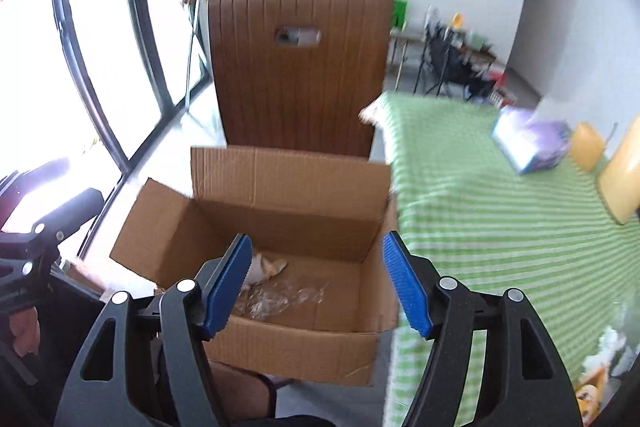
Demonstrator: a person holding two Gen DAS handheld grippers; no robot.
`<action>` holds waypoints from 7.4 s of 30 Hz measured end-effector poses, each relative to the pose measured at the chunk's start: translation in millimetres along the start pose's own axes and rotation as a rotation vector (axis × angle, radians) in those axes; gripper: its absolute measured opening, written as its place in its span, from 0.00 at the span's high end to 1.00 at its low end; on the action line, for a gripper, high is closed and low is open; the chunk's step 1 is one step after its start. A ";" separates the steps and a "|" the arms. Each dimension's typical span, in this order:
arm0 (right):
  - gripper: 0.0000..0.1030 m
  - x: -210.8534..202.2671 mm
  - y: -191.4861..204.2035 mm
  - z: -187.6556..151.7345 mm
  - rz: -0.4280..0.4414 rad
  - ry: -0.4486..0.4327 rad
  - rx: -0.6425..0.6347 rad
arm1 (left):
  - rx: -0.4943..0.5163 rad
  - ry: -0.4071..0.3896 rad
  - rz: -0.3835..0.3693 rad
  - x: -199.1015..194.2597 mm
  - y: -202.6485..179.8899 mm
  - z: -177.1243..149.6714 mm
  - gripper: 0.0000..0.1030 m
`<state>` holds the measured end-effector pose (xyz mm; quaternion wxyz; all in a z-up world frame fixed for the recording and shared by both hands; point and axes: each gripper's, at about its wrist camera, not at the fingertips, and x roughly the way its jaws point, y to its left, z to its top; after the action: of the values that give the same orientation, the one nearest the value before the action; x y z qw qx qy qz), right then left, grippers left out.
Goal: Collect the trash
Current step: 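Move both tools back toward the table trash, then grasp the clear plastic jar with the left gripper while the right gripper grasps the white disposable glove, then carry the jar and disposable glove to the box and release both inside, then move both tools back toward the table, then grasp the yellow snack bag with the left gripper while the right gripper grasps the blue-rimmed lid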
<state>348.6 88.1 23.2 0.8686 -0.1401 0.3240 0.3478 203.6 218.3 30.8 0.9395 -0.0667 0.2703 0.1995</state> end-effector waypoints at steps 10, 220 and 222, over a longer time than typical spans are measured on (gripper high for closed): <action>0.18 -135.8 -21.7 -41.2 -0.163 -0.402 0.060 | -0.001 -0.264 -0.073 -89.6 -46.6 1.0 0.07; 0.18 -338.1 -231.9 -310.0 -0.793 -0.258 0.605 | 0.375 -0.002 -0.648 -48.8 -346.2 -81.4 0.07; 0.18 -338.8 -234.8 -322.6 -0.793 -0.235 0.632 | 0.374 0.034 -0.613 -27.6 -348.2 -86.0 0.07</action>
<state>176.0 -405.8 8.9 0.9640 0.0571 0.2355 -0.1092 284.0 -128.4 -21.0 0.9471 0.0251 0.2850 -0.1458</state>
